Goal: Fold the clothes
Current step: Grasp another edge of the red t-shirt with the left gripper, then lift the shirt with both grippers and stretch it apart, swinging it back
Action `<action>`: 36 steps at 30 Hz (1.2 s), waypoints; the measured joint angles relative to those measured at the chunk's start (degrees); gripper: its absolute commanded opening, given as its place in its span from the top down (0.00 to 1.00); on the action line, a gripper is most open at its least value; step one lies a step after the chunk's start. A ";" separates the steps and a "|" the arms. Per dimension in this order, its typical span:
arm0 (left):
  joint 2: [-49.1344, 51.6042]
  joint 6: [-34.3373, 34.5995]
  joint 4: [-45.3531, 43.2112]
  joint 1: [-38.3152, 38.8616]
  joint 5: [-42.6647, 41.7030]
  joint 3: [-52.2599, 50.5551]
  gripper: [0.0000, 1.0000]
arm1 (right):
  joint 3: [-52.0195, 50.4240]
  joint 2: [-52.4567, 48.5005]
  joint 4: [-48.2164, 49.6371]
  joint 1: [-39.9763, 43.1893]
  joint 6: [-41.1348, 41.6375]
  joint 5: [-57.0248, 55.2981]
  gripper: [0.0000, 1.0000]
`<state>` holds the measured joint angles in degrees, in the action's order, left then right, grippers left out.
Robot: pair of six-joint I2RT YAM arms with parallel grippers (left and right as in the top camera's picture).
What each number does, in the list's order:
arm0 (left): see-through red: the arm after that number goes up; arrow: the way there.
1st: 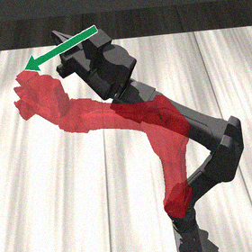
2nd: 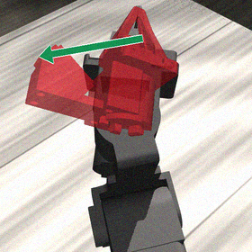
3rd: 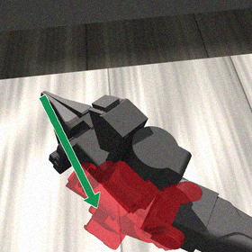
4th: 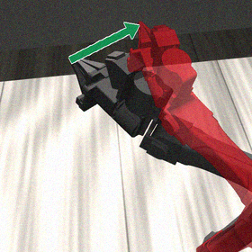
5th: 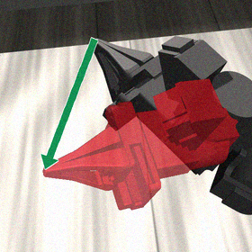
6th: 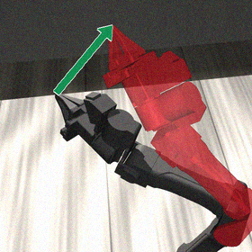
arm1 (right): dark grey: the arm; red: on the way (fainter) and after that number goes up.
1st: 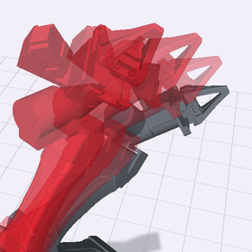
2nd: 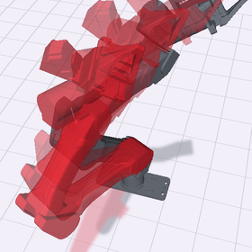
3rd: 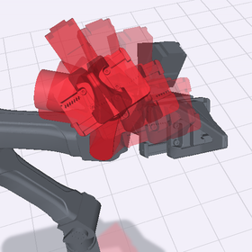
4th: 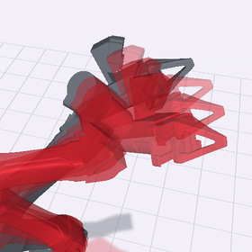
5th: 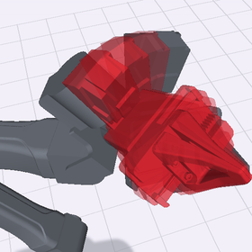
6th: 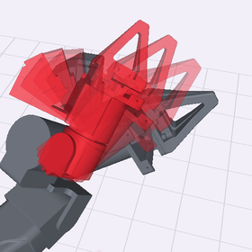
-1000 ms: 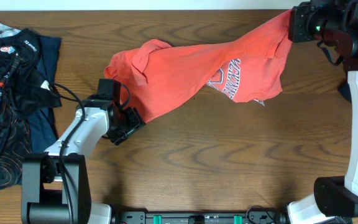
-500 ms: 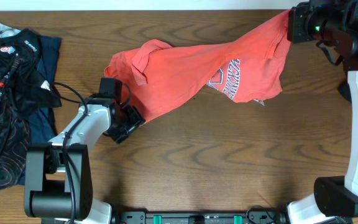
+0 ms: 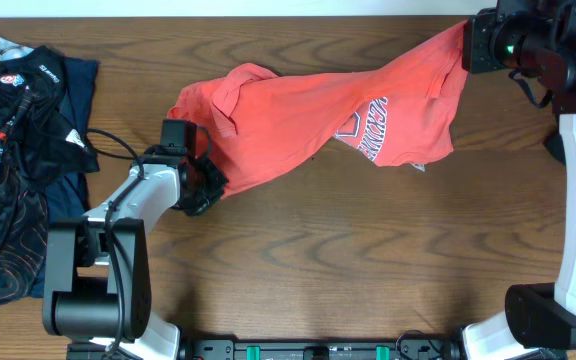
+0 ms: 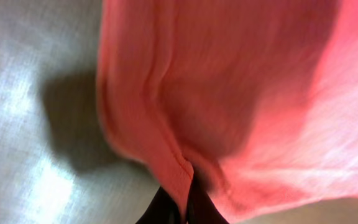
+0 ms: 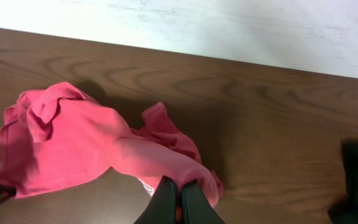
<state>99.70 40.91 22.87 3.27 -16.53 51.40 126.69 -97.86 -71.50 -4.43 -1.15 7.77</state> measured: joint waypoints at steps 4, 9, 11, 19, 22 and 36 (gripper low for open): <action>0.57 -0.92 0.72 -2.47 0.33 1.36 0.94 | 0.00 0.00 -0.20 0.02 -0.17 0.00 0.99; 0.17 -5.40 10.45 -5.57 2.54 10.80 0.94 | 0.00 0.00 0.44 0.02 -1.03 -0.07 0.99; -1.01 -7.82 15.65 -6.08 4.55 18.47 0.94 | 0.00 0.00 1.07 0.02 -1.44 -0.28 0.99; -4.96 -14.25 28.44 -7.15 8.22 50.45 0.94 | 0.15 -1.29 2.62 0.02 -2.86 -2.95 0.99; -5.20 -15.17 31.17 -7.74 8.61 59.08 0.94 | 0.31 -3.54 3.91 0.00 -2.93 -4.46 0.99; -7.23 -18.43 38.49 -8.74 9.88 76.72 0.94 | 18.95 -6.01 -3.32 -0.20 -3.23 -8.07 0.99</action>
<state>92.47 22.48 61.36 -5.48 -6.66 128.11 145.64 -103.88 -74.83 -4.62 -4.38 -0.30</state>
